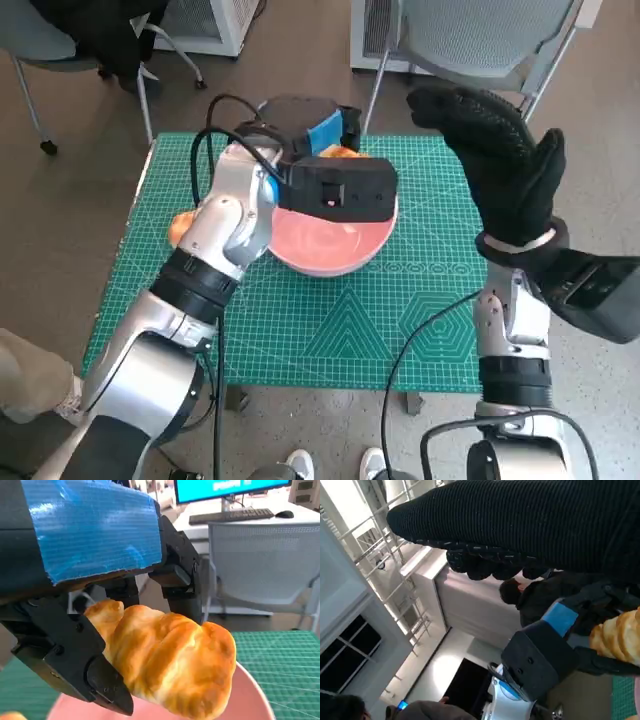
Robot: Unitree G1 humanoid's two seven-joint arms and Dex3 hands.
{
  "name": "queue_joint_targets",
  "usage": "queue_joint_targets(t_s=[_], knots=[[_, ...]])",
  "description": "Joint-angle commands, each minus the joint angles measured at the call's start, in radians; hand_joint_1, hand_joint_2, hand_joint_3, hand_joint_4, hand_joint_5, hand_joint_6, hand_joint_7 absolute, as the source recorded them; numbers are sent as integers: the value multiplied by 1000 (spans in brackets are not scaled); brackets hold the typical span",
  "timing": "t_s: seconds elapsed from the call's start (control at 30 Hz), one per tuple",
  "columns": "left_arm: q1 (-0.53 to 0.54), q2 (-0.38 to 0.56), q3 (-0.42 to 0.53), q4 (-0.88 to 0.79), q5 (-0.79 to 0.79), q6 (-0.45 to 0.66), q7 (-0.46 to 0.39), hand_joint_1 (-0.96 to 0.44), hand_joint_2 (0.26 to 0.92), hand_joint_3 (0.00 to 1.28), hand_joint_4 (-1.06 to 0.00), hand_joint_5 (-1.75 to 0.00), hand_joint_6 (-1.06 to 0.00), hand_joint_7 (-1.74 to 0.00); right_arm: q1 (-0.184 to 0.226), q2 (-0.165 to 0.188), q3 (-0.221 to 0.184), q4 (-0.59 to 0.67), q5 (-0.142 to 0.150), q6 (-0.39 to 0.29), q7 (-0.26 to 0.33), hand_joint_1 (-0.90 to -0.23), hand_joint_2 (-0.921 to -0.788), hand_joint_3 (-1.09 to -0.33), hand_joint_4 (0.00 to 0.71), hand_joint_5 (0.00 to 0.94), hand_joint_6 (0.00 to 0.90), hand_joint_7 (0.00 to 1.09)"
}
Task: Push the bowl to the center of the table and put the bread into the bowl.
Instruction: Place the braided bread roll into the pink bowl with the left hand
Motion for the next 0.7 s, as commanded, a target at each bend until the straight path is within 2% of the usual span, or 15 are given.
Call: queue_joint_targets(t_s=[0.03, 0.07, 0.1, 0.2, 0.3, 0.5, 0.7], knots=[[-23, 12, 6, -26, -41, 23, -102, 75, 831, 152, -290, -767, -236, -553, 28, 1, 3, 0, -11, 7, -13, -717, -921, -776, 49, 1, 0, 250], [-23, 15, 5, -28, -45, 25, -117, -11, 800, 125, -185, -490, -180, -429, 28, 1, 4, 0, -11, 7, -14, -716, -921, -775, 49, 1, 0, 250], [-23, 19, 3, -30, -48, 24, -132, -65, 780, 107, -118, -313, -145, -349, 28, 2, 4, 0, -12, 6, -16, -715, -921, -775, 49, 1, 0, 251], [-21, 34, -7, -38, -50, 21, -167, -219, 749, 75, -38, -102, -87, -234, 26, 3, 5, 4, -16, 4, -20, -713, -921, -776, 49, 1, -1, 251], [-14, 43, -11, -50, -44, 14, -166, -302, 740, 59, -12, -33, -66, -187, 24, 4, 5, 7, -18, 3, -23, -712, -921, -776, 49, 1, -1, 250], [-3, 56, -24, -62, -27, 5, -136, -408, 742, 42, 0, -3, -72, -159, 23, 10, 9, 10, -22, -1, -27, -712, -921, -777, 48, 0, -1, 249], [21, 79, -12, -121, -32, 19, -140, -459, 748, 32, 1, 1, -83, -146, 23, 16, 13, 13, -22, -5, -28, -711, -921, -779, 46, 0, 0, 249]])
